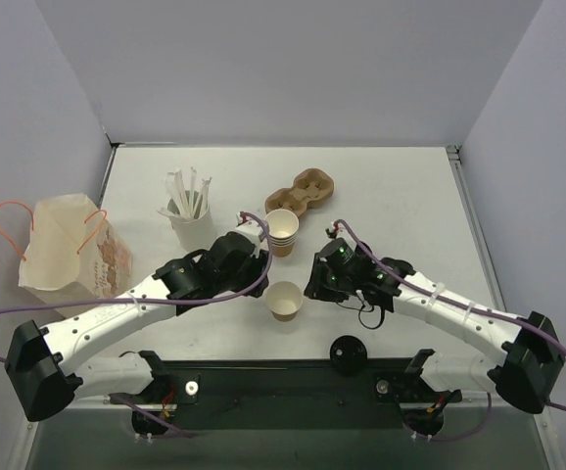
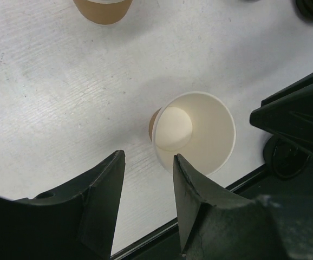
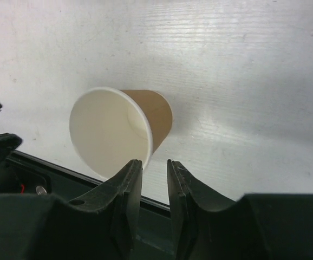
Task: Pack the takeout coffee
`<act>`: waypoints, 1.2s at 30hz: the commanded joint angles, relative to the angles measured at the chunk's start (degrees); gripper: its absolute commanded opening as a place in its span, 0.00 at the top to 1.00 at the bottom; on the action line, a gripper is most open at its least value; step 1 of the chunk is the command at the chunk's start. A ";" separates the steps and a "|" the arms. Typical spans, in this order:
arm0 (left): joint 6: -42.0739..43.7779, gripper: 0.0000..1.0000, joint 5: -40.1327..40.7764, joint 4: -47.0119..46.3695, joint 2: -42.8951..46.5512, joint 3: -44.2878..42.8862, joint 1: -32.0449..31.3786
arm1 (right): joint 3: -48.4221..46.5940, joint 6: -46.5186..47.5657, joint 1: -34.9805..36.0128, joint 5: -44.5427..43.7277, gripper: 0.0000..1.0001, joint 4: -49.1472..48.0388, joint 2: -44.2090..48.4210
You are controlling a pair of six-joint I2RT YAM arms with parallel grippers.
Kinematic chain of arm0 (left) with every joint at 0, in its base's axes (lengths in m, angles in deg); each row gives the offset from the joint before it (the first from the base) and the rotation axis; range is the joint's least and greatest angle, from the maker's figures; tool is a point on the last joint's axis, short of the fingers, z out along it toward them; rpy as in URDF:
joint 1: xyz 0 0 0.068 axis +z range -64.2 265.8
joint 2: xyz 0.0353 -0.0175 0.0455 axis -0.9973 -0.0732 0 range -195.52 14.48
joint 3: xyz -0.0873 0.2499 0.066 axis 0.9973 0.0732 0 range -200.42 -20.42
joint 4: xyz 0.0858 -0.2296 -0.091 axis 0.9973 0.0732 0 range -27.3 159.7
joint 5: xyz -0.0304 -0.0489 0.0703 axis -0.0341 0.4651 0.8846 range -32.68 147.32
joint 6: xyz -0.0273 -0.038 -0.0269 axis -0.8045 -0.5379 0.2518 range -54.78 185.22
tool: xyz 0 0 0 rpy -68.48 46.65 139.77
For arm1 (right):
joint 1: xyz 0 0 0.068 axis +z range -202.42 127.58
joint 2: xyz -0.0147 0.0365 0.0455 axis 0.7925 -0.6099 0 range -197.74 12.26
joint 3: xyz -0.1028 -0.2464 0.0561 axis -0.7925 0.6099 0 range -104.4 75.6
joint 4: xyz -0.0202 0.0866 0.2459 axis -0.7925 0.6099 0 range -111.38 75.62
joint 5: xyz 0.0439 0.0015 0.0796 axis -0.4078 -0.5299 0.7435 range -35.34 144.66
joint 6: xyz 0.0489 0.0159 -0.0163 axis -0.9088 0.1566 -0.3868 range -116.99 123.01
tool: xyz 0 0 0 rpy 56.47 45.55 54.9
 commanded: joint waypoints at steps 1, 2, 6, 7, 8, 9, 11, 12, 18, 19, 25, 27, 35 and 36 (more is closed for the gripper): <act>0.41 0.49 1.56 2.03 3.58 -0.16 0.74 | 2.74 -4.08 0.78 -7.73 0.73 6.09 6.90; 0.59 0.49 1.30 2.38 4.29 -0.16 0.83 | 4.22 -6.87 0.96 -8.87 0.72 9.32 7.70; 1.29 0.49 0.59 4.58 7.27 -0.25 0.66 | 8.96 -14.35 3.93 -13.70 0.72 16.64 11.65; 1.47 0.49 0.42 5.45 8.15 -0.34 0.66 | 9.94 -15.68 4.82 -14.41 0.72 17.87 13.23; 1.55 0.46 0.33 5.81 9.81 -0.25 0.66 | 10.73 -16.91 5.78 -14.85 0.70 19.53 14.03; 1.82 0.46 0.33 6.07 10.53 -0.25 0.74 | 12.30 -19.53 7.10 -15.21 0.69 19.90 14.73; 2.17 0.44 -0.02 7.13 12.20 -0.77 0.74 | 13.54 -21.48 11.14 -15.73 0.64 20.34 15.79; 2.34 0.44 -0.11 7.57 12.55 -0.95 0.74 | 13.99 -23.67 12.46 -16.17 0.62 20.52 15.62; 2.52 0.42 -2.22 8.19 14.92 0.19 0.74 | 15.22 -27.55 18.62 -17.58 0.59 19.12 8.51; 2.52 0.42 -2.31 8.36 15.28 0.37 0.74 | 14.96 -27.73 19.14 -17.67 0.59 18.85 6.23; 1.65 0.42 -2.05 8.89 17.38 1.33 0.75 | 13.55 -28.79 21.43 -18.20 0.60 16.22 -0.37; 1.38 0.42 -2.05 8.72 17.91 1.60 0.74 | 13.55 -28.35 21.87 -17.76 0.62 15.16 -1.69; 0.85 0.42 -1.70 8.89 18.88 1.86 0.74 | 11.97 -26.50 22.32 -17.49 0.66 14.89 -1.09; 0.85 0.42 -1.78 8.98 18.88 1.86 0.74 | 11.53 -26.41 22.40 -17.76 0.66 15.33 -0.13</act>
